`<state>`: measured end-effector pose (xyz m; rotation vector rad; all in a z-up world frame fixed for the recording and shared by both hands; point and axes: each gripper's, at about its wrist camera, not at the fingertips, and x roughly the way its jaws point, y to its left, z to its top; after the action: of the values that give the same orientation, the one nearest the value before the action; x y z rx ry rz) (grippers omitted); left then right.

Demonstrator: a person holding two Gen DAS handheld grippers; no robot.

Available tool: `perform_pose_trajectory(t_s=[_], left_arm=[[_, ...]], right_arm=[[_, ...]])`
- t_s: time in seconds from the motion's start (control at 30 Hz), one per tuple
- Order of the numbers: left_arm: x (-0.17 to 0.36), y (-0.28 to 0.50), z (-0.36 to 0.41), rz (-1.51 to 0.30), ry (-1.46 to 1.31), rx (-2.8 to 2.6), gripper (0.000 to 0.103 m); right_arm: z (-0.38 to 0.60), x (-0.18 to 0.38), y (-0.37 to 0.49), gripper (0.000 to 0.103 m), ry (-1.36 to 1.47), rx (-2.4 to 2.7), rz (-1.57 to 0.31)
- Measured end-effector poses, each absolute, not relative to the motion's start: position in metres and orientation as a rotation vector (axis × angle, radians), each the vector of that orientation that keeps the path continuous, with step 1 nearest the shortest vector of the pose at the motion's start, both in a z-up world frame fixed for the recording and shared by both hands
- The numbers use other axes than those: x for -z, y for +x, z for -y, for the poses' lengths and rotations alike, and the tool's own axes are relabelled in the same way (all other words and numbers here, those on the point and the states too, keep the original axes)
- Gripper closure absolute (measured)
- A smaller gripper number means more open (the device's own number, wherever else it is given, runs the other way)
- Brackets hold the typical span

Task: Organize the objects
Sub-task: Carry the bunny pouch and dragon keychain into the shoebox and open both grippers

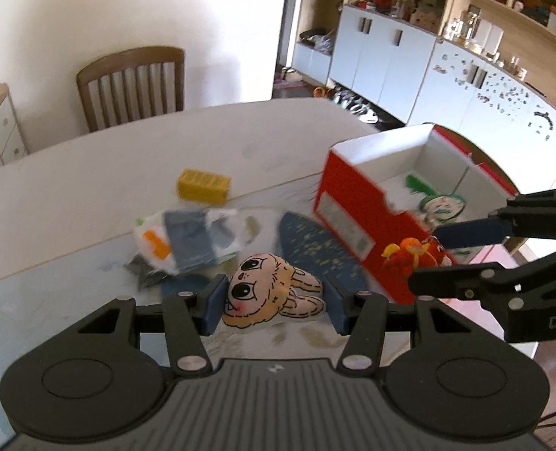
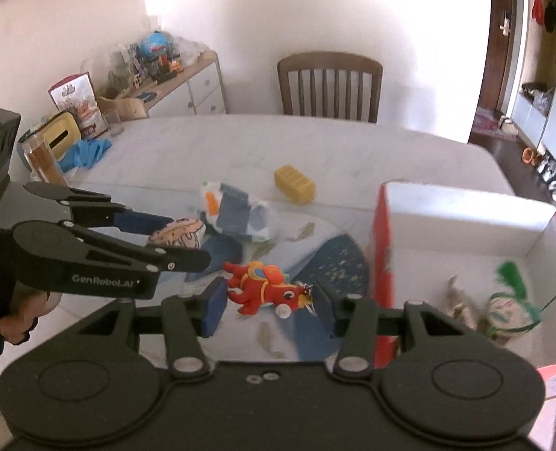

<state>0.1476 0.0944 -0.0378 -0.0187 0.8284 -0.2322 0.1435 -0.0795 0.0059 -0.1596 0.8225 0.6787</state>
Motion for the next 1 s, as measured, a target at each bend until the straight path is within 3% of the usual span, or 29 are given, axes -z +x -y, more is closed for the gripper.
perform_pose_trajectory(t_s=[0.43, 1.0], left_arm=[[0.017, 0.169, -0.008, -0.789, 0.036, 0.281, 0.049], [0.032, 0.242, 0.09, -0.82, 0.128, 0.278, 0.049]], right_arm=[[0.161, -0.031, 0.177, 0.055, -0.148, -0.64, -0.759], [0.244, -0.008, 0.24, 0.055, -0.184, -0.57, -0.775]])
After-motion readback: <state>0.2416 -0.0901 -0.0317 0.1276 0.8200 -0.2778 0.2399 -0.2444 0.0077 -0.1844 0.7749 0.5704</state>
